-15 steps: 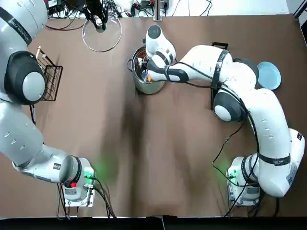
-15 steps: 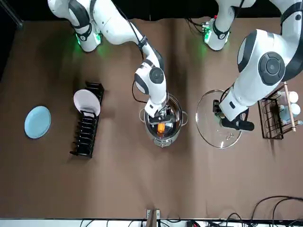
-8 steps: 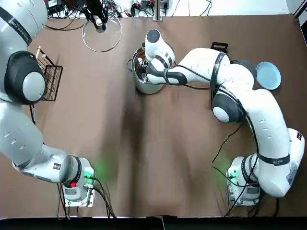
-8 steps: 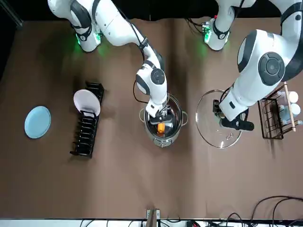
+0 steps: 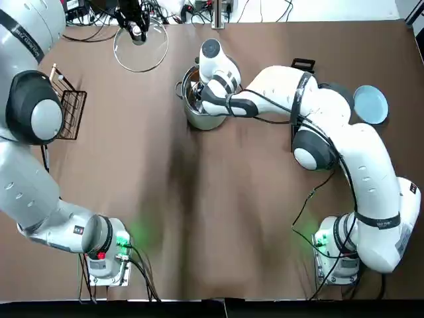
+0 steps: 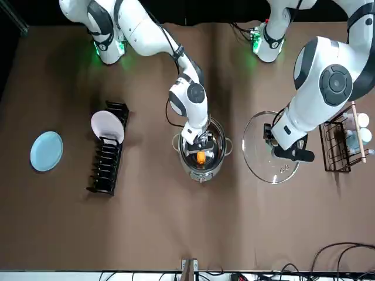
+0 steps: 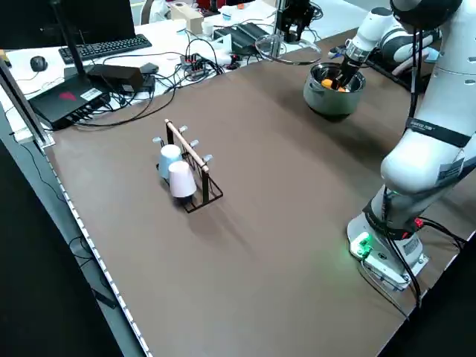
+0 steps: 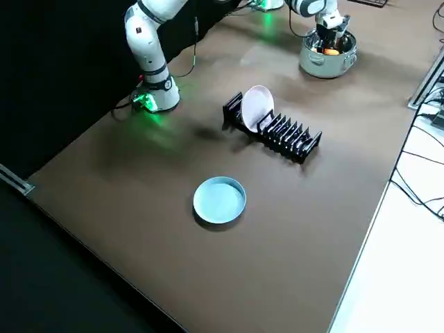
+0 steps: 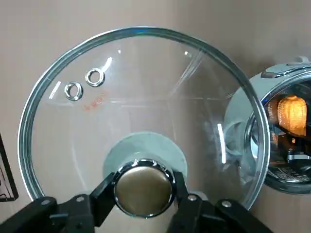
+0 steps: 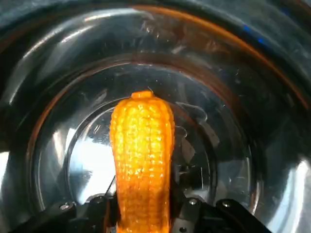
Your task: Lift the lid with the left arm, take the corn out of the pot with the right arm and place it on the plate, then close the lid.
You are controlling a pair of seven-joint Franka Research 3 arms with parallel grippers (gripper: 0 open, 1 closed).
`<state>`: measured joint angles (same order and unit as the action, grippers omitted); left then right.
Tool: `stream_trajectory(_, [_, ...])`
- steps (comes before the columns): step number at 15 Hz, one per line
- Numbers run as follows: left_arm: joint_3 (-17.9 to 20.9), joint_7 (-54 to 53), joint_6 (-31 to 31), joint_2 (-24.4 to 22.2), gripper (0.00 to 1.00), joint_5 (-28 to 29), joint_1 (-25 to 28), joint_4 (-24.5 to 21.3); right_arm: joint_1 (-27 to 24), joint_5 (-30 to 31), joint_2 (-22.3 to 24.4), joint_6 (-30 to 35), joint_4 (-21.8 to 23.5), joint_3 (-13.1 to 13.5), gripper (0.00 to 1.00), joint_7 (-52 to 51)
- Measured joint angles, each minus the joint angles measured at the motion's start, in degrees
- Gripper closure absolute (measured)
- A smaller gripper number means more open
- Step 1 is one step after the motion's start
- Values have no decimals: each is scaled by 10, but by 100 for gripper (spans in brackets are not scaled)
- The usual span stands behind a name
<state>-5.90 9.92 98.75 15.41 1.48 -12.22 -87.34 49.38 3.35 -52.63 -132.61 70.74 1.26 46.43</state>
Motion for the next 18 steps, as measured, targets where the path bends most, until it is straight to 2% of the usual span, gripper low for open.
stream_trajectory(2, [0, 0, 0, 0, 49, 0, 0, 0, -1, 0, 1, 5, -2, 1, 60, 1])
stream_trajectory(4, [0, 0, 0, 0, 49, 0, 0, 0, -1, 0, 8, 38, -10, 1, 60, 1])
stream_trajectory(6, [-2, 10, 0, 0, 49, -1, -7, -1, -1, 0, 37, 89, -18, 0, 60, 3])
stream_trajectory(9, [-6, 47, 0, 3, 49, -1, -29, -2, -3, -4, 66, 111, -20, 0, 60, 25])
stream_trajectory(11, [-8, 75, 13, 14, 49, -1, -56, -3, -10, -33, 85, 122, -22, 2, 60, 30])
stream_trajectory(14, [-9, 114, 50, 42, 49, -1, -87, -4, -37, -68, 137, 189, -27, 6, 60, 30])
stream_trajectory(18, [-10, 180, 121, 87, 49, -1, -125, -5, -108, -78, 186, 264, -26, 5, 60, 13])
